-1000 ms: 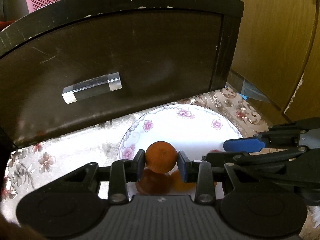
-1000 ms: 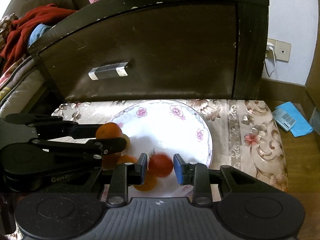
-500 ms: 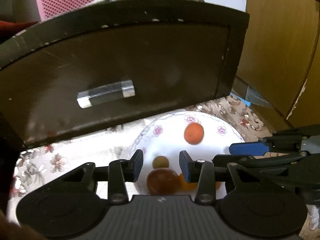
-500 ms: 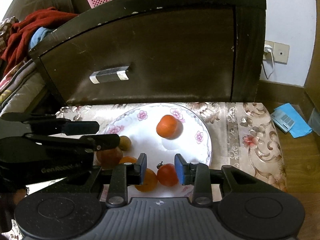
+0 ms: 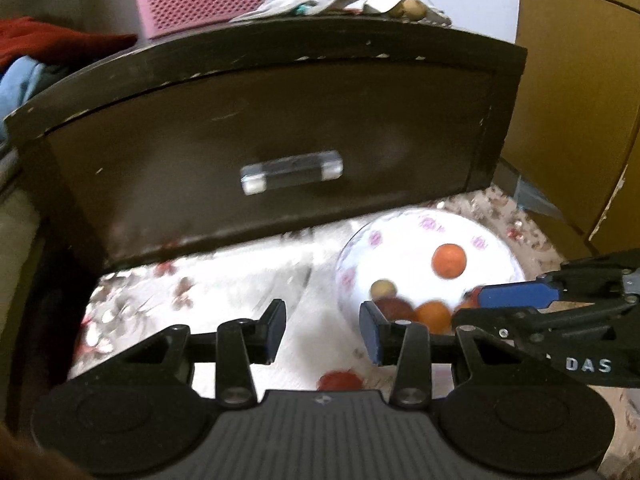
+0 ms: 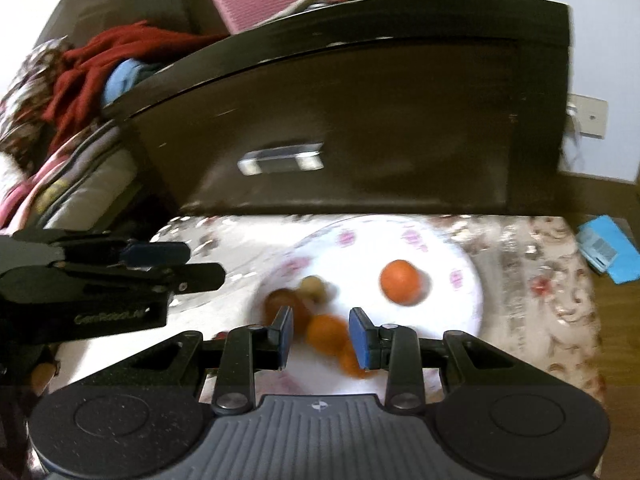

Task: Organize fruits
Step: 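Open the right gripper over the plate to drop the tomato while the left gripper drops the mandarin, then grasp the small olive-brown fruit with the left gripper while the right gripper grasps a red tomato, then carry the olive-brown fruit and red tomato over the white plate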

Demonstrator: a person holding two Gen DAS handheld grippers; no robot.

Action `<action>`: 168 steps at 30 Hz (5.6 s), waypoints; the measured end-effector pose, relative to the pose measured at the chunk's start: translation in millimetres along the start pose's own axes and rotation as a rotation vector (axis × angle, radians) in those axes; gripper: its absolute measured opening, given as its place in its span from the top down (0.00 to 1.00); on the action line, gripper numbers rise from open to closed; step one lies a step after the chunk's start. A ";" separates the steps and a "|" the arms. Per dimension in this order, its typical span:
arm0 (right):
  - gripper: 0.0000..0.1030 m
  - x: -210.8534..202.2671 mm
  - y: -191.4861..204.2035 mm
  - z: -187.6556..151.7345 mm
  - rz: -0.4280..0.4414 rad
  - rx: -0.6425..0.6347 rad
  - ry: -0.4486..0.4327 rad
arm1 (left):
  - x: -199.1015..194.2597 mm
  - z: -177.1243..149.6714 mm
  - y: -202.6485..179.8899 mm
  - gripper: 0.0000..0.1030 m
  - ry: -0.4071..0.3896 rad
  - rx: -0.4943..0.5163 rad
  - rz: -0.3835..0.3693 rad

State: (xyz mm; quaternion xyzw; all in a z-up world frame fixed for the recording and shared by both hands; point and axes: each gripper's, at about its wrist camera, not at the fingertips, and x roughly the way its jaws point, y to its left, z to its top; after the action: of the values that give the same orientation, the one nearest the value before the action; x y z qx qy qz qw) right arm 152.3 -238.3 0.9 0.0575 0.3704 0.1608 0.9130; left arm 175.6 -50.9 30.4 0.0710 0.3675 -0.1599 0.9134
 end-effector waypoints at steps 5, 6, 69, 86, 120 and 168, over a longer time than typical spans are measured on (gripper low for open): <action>0.73 -3.6 26.4 -11.6 0.078 -0.046 0.033 | -11.6 -23.1 15.0 0.52 0.050 0.023 0.009; 0.73 -3.5 31.3 -14.6 0.090 -0.058 0.042 | -12.0 -28.3 16.6 0.52 0.061 0.026 0.005; 0.74 84.2 105.8 -32.5 -0.153 -0.160 0.101 | 16.5 -74.8 61.4 0.63 0.241 0.002 -0.064; 0.76 -2.9 97.5 -70.9 -0.136 -0.208 0.239 | -3.1 -72.2 35.2 0.63 0.191 0.066 -0.162; 0.77 -14.3 70.5 -96.4 -0.072 -0.181 0.237 | -7.0 -103.8 13.8 0.60 0.221 0.084 0.024; 0.78 -33.0 46.2 -41.7 -0.085 -0.100 0.062 | 2.7 -28.7 -30.1 0.65 0.094 0.078 -0.099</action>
State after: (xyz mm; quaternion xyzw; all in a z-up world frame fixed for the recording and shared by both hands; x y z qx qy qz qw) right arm 89.5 -206.4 3.0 -0.0090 0.3921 0.1422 0.9088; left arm 148.4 -72.7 7.5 0.0957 0.4067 -0.2157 0.8826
